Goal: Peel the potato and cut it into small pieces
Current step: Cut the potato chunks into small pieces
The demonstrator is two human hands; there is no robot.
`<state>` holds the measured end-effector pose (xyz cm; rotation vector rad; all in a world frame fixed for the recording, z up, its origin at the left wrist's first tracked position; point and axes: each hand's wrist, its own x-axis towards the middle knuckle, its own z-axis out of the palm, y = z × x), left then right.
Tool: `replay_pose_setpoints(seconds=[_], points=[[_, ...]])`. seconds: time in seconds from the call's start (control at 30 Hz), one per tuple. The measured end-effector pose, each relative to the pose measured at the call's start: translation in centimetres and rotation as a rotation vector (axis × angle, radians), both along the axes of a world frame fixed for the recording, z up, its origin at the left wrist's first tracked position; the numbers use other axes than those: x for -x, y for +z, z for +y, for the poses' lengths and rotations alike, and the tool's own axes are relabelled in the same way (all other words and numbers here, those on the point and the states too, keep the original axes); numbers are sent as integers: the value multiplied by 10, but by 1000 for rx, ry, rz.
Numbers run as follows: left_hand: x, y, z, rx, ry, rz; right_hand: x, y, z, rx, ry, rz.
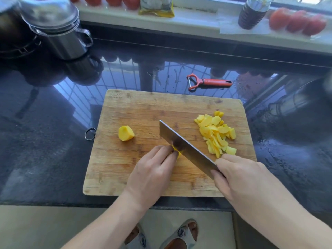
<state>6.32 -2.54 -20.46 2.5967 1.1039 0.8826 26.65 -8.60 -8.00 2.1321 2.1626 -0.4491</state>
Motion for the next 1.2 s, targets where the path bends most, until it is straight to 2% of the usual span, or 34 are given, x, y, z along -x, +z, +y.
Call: replay_pose_setpoints(seconds=[0.13, 0.27, 0.43, 0.9, 1.03, 1.2], points=[[0, -1, 1, 14, 3, -15, 16, -19, 18, -10, -25, 46], [0, 0, 1, 5, 3, -13, 31, -33, 42, -116, -13, 139], [1, -2, 0, -12, 11, -18, 21, -22, 21, -219, -33, 175], [1, -1, -1, -1, 7, -6, 10, -4, -6, -40, 12, -56], [1, -2, -1, 16, 3, 2, 17, -11, 5, -4, -35, 1], [1, 0, 0, 12, 22, -1, 38, -35, 40, -123, -10, 99]])
